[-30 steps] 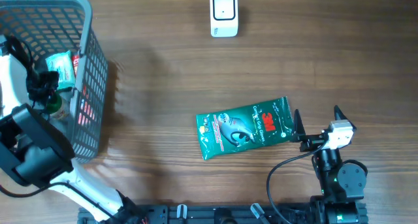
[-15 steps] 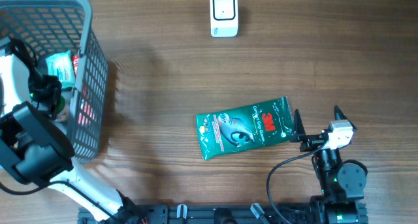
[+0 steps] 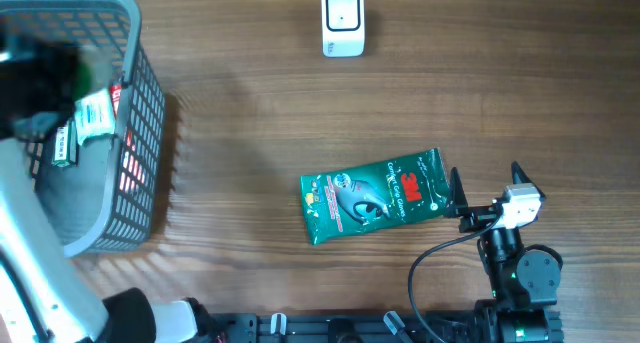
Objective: Scan the item barcode
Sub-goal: 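Carry the green-capped jar out and set it beside the 3M pack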
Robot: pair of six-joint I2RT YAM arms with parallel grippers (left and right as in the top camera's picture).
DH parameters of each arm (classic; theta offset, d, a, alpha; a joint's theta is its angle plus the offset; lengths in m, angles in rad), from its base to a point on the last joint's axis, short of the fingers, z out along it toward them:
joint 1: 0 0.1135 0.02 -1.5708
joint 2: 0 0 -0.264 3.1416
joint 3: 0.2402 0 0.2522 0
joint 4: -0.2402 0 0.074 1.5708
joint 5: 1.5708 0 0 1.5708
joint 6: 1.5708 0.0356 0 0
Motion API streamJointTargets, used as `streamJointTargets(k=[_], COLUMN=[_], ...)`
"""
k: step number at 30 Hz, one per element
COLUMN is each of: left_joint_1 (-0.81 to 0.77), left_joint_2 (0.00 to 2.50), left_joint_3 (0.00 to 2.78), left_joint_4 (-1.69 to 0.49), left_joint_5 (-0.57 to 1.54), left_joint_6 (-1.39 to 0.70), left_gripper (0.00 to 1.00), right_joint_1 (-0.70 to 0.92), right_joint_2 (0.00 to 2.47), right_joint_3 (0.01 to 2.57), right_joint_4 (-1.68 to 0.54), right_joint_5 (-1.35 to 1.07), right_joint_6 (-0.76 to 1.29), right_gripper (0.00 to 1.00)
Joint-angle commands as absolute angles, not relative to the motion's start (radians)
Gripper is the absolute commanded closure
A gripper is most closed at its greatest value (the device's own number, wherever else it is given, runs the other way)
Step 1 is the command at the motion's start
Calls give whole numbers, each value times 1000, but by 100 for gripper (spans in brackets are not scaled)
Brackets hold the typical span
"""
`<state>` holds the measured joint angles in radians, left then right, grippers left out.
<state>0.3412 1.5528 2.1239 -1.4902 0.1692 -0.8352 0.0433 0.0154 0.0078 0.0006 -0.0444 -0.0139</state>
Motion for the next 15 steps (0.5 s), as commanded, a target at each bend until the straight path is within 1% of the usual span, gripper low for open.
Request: streamJointTargets(k=[1,4,7,8,10,13,15], left_joint_1=[126,-105,-276,-306,-358,-420,-436], left_joint_2=[1575,1618,1656,1666,1682,1685,1685], left_joint_3=[2125,2074,1971,1942,1856,1636,1507], left_joint_4=[-1486,-1525,-1525,-1515,-1450,-1217,-1069], left_joint_5=[170,-22,-179,-198,-206,-184,-94], left_joint_6=[-736,-736,-736,-736,-723,-642,-559], left_gripper=[60,61,61,61,63,62,63], right_joint_1=[44,44,44,44,44,44,44], right_joint_2=[9,9,9,9,9,9,9], right_joint_3=[5,5,5,5,5,5,5], right_joint_4=[3,3,3,3,3,3,3], right_joint_5=[-53,-53,-53,-53,-53,-53,-53], right_joint_6=[-26,-26,-26,-26,-26,-26,-26], right_gripper=[0,0,0,0,0,0,0])
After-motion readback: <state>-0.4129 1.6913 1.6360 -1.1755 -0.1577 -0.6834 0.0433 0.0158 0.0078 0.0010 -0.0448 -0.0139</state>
